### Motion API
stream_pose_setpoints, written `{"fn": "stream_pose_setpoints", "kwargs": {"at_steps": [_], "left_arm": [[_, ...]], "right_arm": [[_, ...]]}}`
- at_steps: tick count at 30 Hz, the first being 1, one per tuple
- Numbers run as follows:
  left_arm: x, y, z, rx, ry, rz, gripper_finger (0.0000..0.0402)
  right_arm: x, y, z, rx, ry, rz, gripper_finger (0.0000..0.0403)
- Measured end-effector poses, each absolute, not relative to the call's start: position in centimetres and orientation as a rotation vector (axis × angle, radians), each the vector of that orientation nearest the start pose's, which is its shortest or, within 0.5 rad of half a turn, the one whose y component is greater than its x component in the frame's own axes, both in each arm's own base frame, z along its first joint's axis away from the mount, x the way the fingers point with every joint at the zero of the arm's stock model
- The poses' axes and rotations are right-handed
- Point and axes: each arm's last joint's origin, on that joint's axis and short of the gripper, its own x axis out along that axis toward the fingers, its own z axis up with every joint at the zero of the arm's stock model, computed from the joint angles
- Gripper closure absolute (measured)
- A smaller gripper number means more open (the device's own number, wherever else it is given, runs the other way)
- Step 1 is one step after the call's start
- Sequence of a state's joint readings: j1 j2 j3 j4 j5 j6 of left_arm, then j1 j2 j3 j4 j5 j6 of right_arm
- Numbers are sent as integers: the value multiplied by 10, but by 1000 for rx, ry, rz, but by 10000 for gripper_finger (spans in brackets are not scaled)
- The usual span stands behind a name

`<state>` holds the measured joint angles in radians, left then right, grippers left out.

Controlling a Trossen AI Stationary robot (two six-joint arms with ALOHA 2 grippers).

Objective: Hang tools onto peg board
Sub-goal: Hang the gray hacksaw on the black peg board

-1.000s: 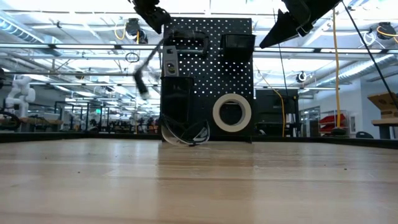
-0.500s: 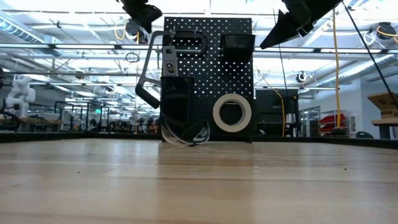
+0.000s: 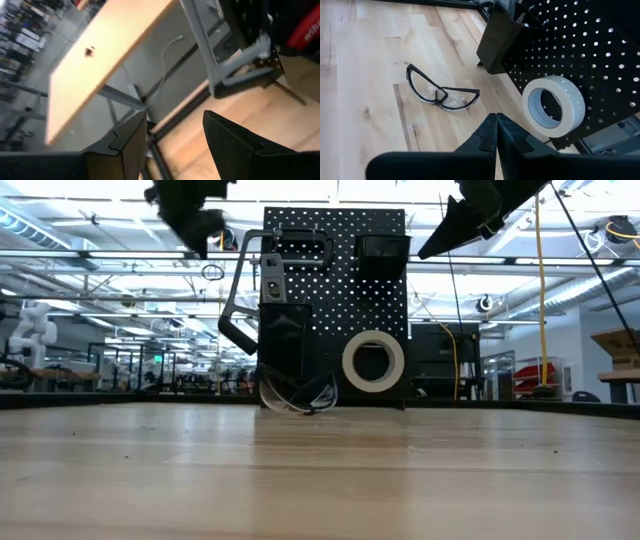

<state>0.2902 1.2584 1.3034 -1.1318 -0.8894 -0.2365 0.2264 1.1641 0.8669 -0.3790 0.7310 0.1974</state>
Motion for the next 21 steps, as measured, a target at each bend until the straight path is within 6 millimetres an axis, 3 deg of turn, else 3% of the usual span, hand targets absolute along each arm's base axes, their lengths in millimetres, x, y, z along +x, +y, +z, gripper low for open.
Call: {"fn": "stream_pose_setpoints", "kwargs": {"at_steps": [11,17,21], "left_arm": [[174,72,289,-143,662,967,202],[164,74,248,-314,513,974,202],[167,77,220,-434,296,1011,202]], "right_arm": [[235,34,276,-124,553,-537,403],[235,34,276,-123,552,-537,403],[236,35,276,-120,549,-538,403]]}}
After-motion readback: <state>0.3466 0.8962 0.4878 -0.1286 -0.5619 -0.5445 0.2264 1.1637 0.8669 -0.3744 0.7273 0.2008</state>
